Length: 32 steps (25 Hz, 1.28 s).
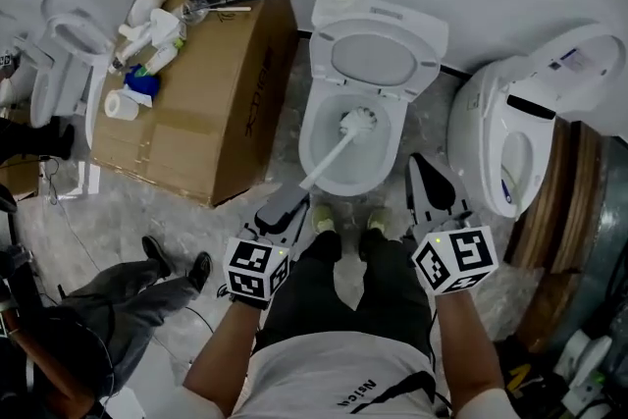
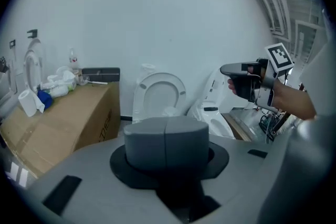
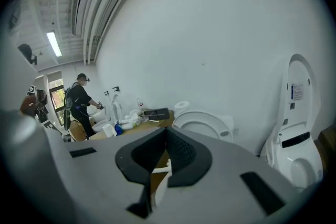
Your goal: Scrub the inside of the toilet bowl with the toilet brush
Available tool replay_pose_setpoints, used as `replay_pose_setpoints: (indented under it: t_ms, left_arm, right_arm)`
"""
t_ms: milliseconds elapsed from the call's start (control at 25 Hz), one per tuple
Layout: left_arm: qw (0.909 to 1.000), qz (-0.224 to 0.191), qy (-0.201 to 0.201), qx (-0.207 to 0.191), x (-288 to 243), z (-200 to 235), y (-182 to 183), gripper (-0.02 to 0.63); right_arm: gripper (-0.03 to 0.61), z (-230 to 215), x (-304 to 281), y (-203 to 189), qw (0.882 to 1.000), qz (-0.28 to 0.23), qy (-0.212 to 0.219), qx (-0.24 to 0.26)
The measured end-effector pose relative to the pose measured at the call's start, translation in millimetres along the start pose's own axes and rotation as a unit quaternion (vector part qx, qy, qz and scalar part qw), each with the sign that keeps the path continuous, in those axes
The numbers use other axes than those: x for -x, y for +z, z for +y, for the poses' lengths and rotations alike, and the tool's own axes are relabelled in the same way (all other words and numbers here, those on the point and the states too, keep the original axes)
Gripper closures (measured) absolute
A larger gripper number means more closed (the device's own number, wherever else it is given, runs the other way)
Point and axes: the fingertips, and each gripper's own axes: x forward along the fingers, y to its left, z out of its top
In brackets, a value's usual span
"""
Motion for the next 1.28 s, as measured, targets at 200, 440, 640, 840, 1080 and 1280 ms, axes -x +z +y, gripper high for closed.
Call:
replay_pose_setpoints:
  t_ms: [200,440,640,840,1080,1280]
  left_arm:
    - [0.9984,0.056,0.001,0.004,-60,22,-48,0.46]
    - [0.9927,0.12,0.006,-0.001,-107,29,-97,0.46]
    - [0.9809,0.186,0.011,-0.054,-137,34,-129,0.46]
    - [0.9659,0.238,-0.002,-0.103,-159,39,-161,0.46]
    - [0.9567,0.263,-0.018,-0.124,-183,42,-184,0.46]
    - [0.9476,0.287,-0.024,-0.138,-194,38,-201,0.46]
  right_arm:
    - [0.566,-38,-51,-53,0.999,0.03,0.004,-0.02]
    - [0.566,-78,-94,-107,0.997,0.062,0.009,-0.036]
    - [0.566,-101,-111,-134,0.996,0.068,0.007,-0.066]
    - [0.566,-109,-111,-162,0.994,0.072,0.006,-0.083]
    - [0.566,-116,-116,-193,0.993,0.078,0.001,-0.088]
    - [0.566,-114,-125,-207,0.993,0.085,-0.005,-0.076]
